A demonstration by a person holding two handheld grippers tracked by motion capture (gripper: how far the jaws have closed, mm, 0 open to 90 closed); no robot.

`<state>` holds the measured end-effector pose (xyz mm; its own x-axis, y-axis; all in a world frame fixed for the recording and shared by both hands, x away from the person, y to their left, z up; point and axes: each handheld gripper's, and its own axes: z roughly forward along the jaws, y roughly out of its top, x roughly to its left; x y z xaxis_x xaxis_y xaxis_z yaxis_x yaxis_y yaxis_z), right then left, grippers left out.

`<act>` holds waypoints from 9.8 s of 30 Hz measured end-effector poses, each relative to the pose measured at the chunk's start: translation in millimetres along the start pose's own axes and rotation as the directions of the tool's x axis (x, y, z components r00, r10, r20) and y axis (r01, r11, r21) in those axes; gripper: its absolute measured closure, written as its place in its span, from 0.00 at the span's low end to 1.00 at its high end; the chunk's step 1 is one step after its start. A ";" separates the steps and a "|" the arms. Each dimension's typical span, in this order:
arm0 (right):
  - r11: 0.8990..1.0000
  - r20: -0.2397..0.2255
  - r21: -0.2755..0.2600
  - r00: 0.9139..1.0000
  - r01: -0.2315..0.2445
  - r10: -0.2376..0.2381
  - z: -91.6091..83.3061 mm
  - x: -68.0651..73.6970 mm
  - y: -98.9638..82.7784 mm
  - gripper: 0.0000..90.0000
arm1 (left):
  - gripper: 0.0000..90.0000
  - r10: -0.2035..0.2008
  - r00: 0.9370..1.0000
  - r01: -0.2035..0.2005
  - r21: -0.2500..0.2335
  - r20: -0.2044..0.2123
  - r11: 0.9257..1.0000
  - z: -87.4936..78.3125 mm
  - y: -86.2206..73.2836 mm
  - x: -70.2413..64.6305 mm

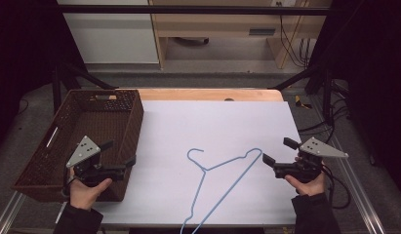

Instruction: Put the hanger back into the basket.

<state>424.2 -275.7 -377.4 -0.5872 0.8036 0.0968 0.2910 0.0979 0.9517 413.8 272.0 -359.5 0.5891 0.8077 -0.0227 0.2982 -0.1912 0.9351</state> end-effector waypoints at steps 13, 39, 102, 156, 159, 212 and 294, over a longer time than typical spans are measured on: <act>1.000 0.000 0.025 1.000 0.011 -0.011 3.1 2.5 0.3 0.03 | 0.06 0.010 1.000 -0.011 0.017 0.017 1.000 6.0 2.8 -13.9; 0.995 -0.035 0.088 0.998 0.047 -0.044 20.0 17.2 -3.0 0.04 | 0.09 0.042 0.987 -0.073 0.195 0.157 0.978 65.0 -16.0 -91.8; 0.984 -0.077 0.161 0.995 0.069 -0.058 48.6 30.3 -15.4 0.04 | 0.80 -0.013 1.000 0.022 0.454 -0.024 0.891 157.2 -65.3 -170.8; 0.969 -0.120 0.231 0.991 0.088 -0.062 71.2 38.7 -26.8 0.06 | 0.97 -0.057 0.995 0.089 0.438 -0.086 0.895 158.5 -66.2 -180.0; 0.968 -0.126 0.234 0.990 0.093 -0.064 72.0 38.8 -27.5 0.07 | 0.97 -0.047 0.995 0.081 0.423 -0.090 0.903 156.8 -66.0 -180.0; 0.937 -0.242 0.314 0.967 0.153 -0.077 151.8 86.0 -23.3 0.30 | 0.97 0.005 0.997 0.018 0.296 -0.075 0.955 130.6 -52.6 -184.4; 0.946 -0.266 0.317 0.964 0.071 0.017 160.0 96.0 -14.4 0.96 | 0.57 -0.016 0.986 -0.053 0.402 0.165 0.914 136.4 -29.7 -163.1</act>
<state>484.5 -106.1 -428.4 -0.7621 0.6200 0.1865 0.4728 0.3361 0.8146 411.3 69.9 -431.8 0.7005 0.7072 -0.0957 0.5436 -0.4418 0.7137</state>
